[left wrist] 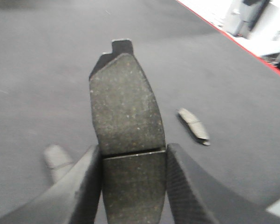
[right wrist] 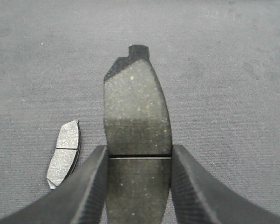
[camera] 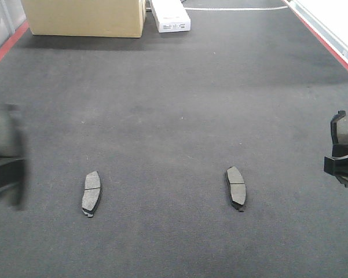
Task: Move and align brake pads A on conveyor
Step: 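Lower the left gripper's pad onto the belt beside the nearer pad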
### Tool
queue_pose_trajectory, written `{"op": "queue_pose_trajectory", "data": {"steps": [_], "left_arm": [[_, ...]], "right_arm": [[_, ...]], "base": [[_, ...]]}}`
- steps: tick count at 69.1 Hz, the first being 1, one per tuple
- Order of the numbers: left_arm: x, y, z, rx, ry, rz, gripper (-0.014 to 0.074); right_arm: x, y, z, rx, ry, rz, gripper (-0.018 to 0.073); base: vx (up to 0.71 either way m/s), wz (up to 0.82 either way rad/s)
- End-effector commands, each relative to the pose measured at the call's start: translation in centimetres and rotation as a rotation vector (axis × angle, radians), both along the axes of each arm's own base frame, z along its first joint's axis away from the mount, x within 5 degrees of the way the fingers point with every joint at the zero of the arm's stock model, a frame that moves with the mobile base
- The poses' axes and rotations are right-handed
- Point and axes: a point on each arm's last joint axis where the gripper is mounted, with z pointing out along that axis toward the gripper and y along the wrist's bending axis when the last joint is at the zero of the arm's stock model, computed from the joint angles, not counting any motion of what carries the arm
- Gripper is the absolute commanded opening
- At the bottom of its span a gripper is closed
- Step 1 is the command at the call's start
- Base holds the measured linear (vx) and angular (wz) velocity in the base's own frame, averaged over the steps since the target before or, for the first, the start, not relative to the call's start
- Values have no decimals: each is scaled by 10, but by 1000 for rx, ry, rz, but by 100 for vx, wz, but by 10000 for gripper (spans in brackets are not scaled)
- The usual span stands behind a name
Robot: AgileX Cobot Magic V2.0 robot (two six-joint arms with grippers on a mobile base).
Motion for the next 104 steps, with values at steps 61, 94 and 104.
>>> {"op": "queue_pose_trajectory", "data": {"steps": [61,94,104], "left_arm": [[218,-116,-128,27,560,137,195],[227,-104,-163,130,661,132,199],[227,-104,-166,148,668,118,202]], "right_arm": [[3,-1,20,-5,-134,-4,87],[3,-1,20,-5,-134,-4,87],[3,-1,20,-5,-134,-4,87]], "base": [[0,0],[0,0],[0,0]]}}
